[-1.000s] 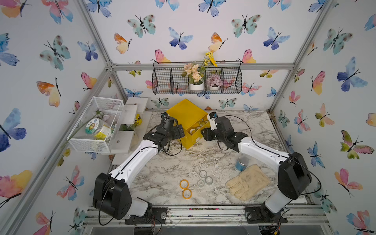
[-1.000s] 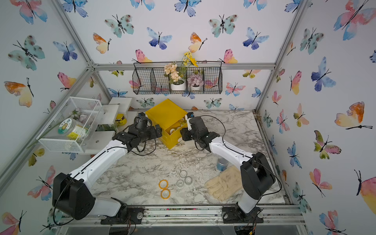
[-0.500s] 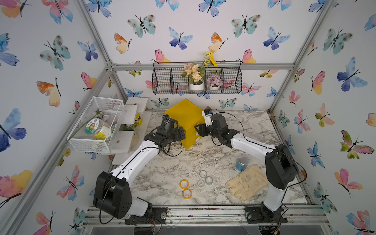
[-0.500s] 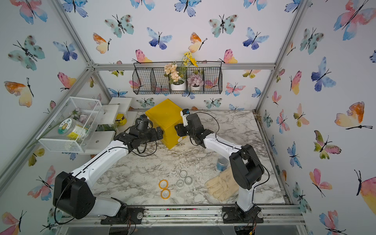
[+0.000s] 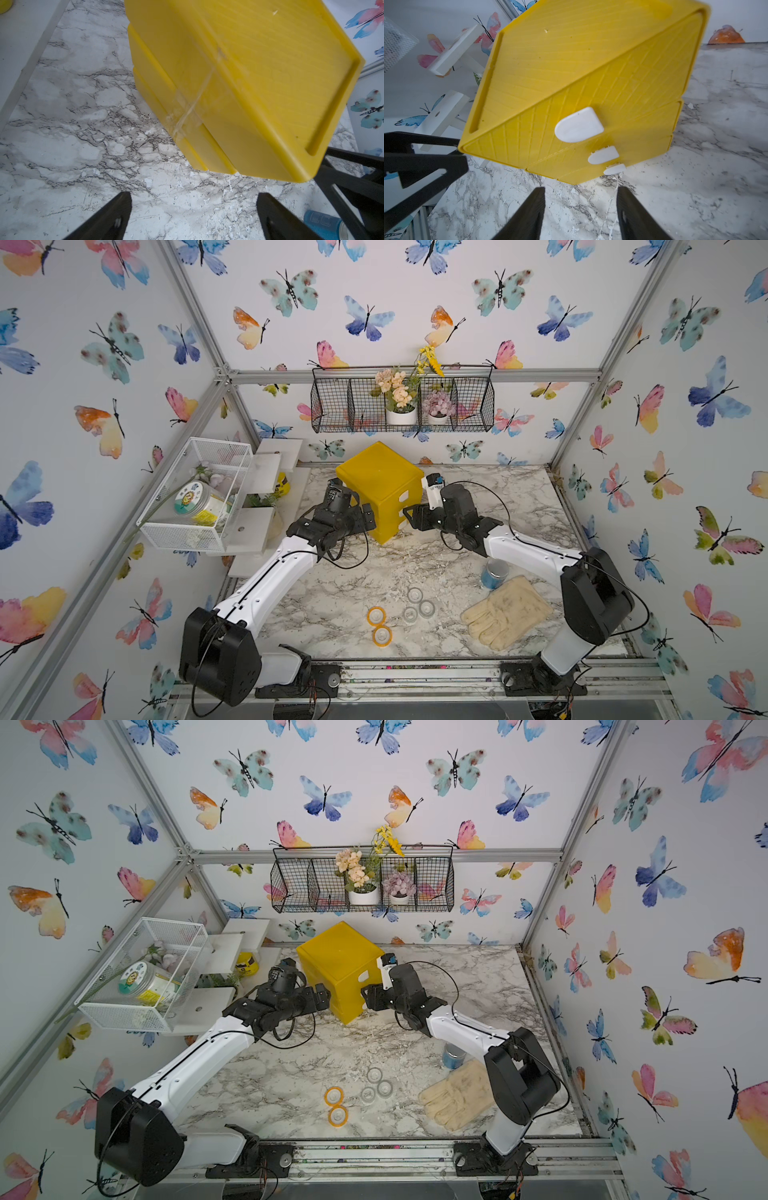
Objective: Place the transparent tape into the drawer according to color
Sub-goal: Close the drawer in the storage box, then open the drawer in the storage box.
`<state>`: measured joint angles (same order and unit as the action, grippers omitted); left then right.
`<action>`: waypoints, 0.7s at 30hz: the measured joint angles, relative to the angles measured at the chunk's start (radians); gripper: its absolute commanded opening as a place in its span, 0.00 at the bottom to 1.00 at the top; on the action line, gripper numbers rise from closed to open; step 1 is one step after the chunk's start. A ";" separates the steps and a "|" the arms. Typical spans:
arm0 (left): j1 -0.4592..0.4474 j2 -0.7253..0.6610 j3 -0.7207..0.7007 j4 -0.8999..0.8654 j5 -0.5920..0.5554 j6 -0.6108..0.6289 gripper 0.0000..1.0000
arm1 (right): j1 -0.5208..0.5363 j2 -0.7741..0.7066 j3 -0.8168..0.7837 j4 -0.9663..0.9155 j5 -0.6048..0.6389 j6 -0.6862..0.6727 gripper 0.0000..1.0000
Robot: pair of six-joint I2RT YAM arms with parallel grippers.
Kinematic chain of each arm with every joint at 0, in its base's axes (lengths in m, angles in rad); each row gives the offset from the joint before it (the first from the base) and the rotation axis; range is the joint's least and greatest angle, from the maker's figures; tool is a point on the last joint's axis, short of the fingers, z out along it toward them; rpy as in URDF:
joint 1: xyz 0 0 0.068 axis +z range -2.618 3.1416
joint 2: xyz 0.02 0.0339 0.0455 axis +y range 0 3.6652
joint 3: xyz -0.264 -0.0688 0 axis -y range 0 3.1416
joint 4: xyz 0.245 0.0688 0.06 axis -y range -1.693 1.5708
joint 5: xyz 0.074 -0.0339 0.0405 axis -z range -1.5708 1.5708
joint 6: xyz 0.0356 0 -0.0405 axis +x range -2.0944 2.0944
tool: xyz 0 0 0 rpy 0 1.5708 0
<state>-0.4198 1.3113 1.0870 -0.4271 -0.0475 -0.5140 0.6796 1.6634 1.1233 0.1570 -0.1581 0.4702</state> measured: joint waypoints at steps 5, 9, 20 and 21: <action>0.000 -0.023 -0.019 0.000 0.005 0.000 0.99 | -0.007 0.012 -0.095 0.156 -0.085 0.156 0.61; 0.000 -0.023 -0.026 0.000 0.005 0.001 0.99 | -0.013 0.098 -0.114 0.314 -0.164 0.309 0.61; 0.000 -0.023 -0.037 0.000 0.005 0.002 0.99 | -0.021 0.189 -0.236 0.657 -0.201 0.621 0.61; 0.000 -0.023 -0.037 0.000 0.005 0.003 0.99 | -0.025 0.200 -0.237 0.686 -0.201 0.644 0.61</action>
<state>-0.4198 1.2884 1.0504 -0.4274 -0.0429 -0.5106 0.6548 1.8637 0.8867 0.8433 -0.3588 1.1141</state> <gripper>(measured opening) 0.988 0.614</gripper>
